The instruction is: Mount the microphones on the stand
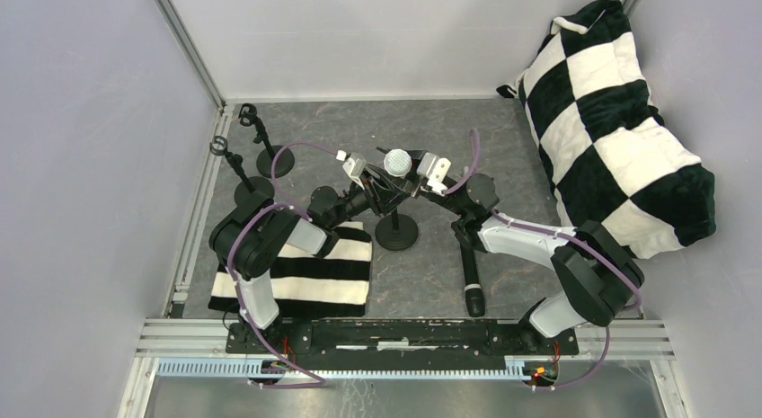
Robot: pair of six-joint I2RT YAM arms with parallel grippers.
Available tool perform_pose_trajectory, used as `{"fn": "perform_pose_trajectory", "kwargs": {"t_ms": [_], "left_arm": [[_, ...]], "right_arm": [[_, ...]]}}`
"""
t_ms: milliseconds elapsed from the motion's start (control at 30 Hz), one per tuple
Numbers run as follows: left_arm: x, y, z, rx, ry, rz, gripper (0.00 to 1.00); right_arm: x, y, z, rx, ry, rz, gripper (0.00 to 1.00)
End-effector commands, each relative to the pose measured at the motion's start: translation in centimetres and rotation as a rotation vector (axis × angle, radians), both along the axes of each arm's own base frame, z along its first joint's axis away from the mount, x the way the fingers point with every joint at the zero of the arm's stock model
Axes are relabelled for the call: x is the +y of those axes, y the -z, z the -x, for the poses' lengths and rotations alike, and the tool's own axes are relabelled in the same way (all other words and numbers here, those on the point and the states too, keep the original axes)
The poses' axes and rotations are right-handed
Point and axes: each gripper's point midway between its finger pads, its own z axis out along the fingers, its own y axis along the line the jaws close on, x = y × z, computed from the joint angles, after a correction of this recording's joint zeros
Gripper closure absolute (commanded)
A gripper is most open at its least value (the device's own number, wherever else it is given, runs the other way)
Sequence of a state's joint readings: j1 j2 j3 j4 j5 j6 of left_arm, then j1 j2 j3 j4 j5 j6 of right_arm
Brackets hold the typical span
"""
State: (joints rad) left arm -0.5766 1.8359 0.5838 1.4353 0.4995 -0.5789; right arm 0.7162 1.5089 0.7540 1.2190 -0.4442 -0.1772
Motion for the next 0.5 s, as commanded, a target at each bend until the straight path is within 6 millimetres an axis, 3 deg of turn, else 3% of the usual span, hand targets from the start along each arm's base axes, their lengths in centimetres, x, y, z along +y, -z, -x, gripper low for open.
{"fn": "perform_pose_trajectory", "kwargs": {"t_ms": [0, 467], "left_arm": [[-1.0, -0.1, 2.2, -0.057, 0.086, -0.036, 0.98], [-1.2, 0.0, 2.3, -0.056, 0.095, -0.038, 0.98]], "right_arm": [[-0.6, 9.2, -2.5, 0.199, 0.056, 0.186, 1.0], [-1.7, 13.8, -4.4, 0.296, 0.102, 0.291, 1.0]]}}
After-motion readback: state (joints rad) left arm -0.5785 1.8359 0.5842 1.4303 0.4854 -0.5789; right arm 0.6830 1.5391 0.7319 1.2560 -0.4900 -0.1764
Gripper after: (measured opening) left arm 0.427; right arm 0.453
